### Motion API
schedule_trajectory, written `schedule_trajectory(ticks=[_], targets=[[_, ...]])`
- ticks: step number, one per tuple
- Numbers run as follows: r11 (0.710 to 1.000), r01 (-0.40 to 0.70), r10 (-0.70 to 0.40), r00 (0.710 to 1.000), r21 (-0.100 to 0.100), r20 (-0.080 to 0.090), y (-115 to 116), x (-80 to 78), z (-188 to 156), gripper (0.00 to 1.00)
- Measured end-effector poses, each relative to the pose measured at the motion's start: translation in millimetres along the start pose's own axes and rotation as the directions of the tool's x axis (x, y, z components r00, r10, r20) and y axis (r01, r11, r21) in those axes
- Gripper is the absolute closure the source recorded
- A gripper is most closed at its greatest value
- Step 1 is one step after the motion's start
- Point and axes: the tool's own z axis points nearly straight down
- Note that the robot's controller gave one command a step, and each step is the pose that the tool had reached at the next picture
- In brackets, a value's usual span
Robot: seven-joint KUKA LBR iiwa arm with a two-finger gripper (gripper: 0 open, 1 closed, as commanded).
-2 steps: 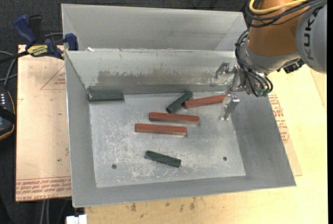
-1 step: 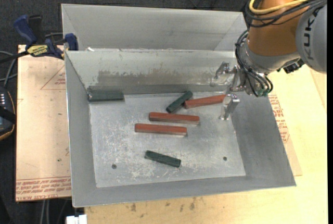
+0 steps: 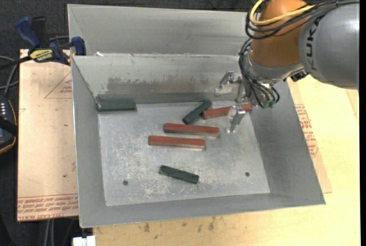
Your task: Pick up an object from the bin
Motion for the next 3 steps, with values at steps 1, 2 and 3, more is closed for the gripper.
schedule_trajectory(ticks=[1, 2, 3], targets=[[0.999, -0.045, 0.045, 0.999, -0.002, 0.014, 25, 16.3, 71, 1.0], [0.999, -0.045, 0.045, 0.999, -0.002, 0.014, 25, 16.3, 71, 1.0], [0.997, -0.077, 0.077, 0.997, -0.002, -0.008, 20, 36.5, -38, 1.0]])
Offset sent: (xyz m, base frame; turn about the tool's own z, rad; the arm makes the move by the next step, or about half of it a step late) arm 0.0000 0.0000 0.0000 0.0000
